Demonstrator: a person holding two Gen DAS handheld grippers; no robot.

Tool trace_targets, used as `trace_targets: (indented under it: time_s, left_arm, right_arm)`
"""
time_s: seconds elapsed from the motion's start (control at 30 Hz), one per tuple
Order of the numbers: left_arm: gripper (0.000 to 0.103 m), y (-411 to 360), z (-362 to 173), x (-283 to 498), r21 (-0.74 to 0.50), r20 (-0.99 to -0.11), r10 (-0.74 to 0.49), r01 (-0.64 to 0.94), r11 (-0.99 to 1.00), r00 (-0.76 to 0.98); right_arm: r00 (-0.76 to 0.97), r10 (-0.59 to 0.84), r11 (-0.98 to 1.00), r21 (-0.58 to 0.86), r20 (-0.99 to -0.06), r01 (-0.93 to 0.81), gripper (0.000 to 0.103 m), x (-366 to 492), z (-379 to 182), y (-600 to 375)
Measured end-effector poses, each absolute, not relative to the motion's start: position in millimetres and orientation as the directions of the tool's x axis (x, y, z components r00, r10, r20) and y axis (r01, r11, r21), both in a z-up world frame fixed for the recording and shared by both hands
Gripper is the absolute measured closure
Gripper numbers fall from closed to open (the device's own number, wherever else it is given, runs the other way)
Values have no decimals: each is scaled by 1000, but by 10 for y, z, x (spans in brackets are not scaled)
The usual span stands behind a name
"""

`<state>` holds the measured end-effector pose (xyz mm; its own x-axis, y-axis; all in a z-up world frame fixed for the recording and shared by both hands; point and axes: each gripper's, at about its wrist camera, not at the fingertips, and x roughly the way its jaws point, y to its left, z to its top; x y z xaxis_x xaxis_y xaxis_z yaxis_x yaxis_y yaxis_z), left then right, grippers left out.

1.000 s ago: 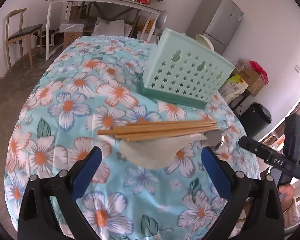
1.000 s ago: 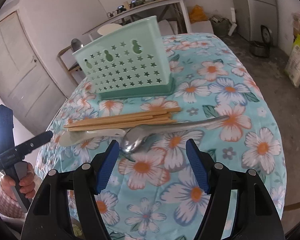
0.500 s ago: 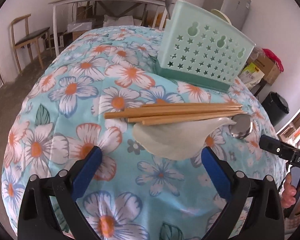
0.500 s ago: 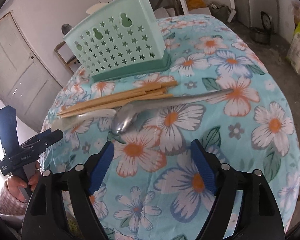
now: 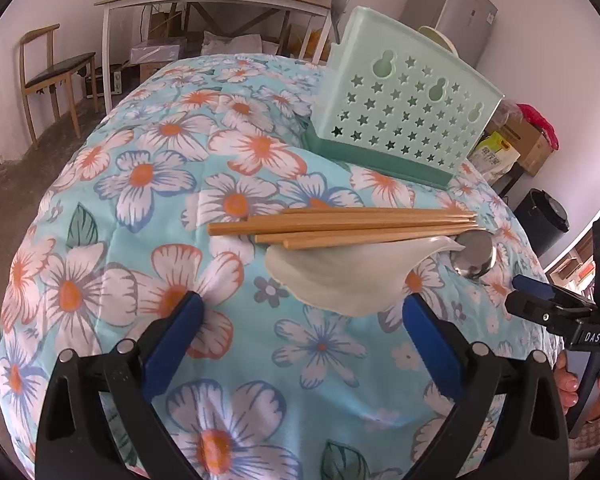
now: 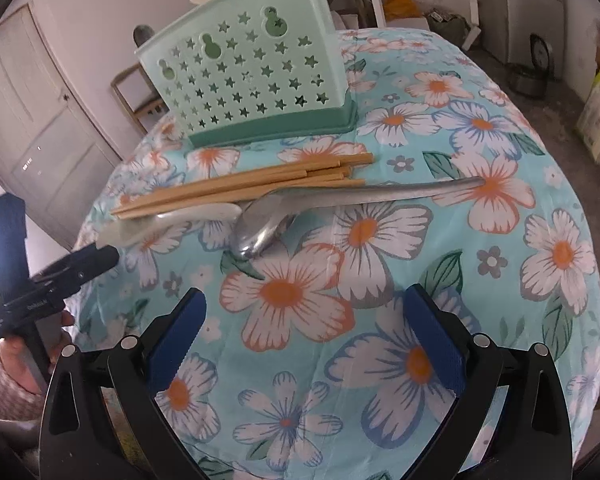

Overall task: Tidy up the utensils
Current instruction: 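Move the left gripper back down to the white ladle on the table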

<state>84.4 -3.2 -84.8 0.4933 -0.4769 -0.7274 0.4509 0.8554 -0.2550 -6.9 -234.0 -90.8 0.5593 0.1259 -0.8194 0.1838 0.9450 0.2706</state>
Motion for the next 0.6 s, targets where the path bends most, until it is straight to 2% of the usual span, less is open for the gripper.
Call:
trace_targets:
  time_s: [0.4,0.6]
  left_arm:
    - [6,6,-797,857,-285,-731,-493,446,849,472]
    - [7,41,-579,767,-321,-670,-553,478,818,495]
  right_arm:
    - [593,226,891,410,-773,195,8,-115,-906,-2533]
    - [561,212,908,374,-800,189,8,-83,-891,-2485]
